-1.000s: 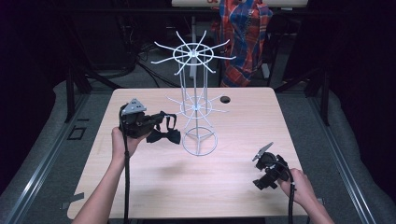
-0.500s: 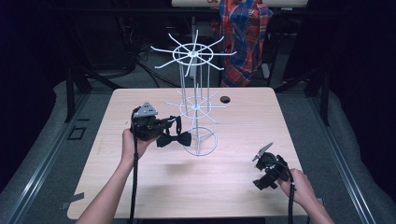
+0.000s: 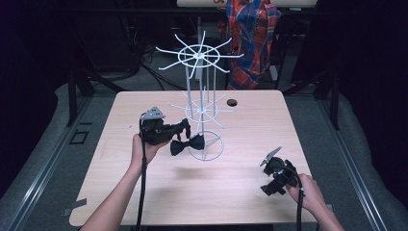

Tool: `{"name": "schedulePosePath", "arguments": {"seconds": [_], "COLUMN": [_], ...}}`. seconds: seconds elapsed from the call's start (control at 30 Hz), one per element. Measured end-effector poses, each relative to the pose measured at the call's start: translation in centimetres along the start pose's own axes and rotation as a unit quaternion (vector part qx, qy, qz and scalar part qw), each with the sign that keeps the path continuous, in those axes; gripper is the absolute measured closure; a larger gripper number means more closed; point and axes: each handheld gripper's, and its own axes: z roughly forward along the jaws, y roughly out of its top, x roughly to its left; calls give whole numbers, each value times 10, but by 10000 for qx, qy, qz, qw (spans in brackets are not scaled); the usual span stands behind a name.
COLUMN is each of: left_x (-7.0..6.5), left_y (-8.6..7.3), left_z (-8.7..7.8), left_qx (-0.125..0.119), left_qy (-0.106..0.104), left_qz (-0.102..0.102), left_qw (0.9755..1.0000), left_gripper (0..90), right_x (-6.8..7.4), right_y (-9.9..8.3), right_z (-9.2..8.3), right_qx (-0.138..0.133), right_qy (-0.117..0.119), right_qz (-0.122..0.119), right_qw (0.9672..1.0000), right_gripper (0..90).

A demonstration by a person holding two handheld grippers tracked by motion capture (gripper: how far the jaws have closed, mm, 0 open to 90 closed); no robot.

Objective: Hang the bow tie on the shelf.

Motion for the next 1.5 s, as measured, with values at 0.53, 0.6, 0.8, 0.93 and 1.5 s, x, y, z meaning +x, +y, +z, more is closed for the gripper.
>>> {"name": "schedulePosePath", "arguments": {"seconds": [0.53,0.6,0.8,0.93,1.5], "left_x": [1,2,1,1,-3], "left_y": [-3,-3,-3,-4,-11], "left_z": [3,3,1,1,-20], "left_qx": [8,1,40,89,334], "left_qy": [-100,-106,-95,-2,437], "left_qz": [-68,-89,-114,-82,149], "left_qw": [9999,9999,9999,9999,9984], "left_gripper": [793,779,670,601,261], "right_x": [0,0,0,0,1], "right_y": [0,0,-1,-1,-3], "right_z": [0,-1,-2,-3,-5], "right_qx": [-5,14,20,-18,-161], "right_qy": [22,18,-9,-5,12], "right_qz": [-3,-19,-34,-33,20], "right_qw": [10000,10000,10000,10000,9999], "right_gripper": [154,154,154,154,154]}}
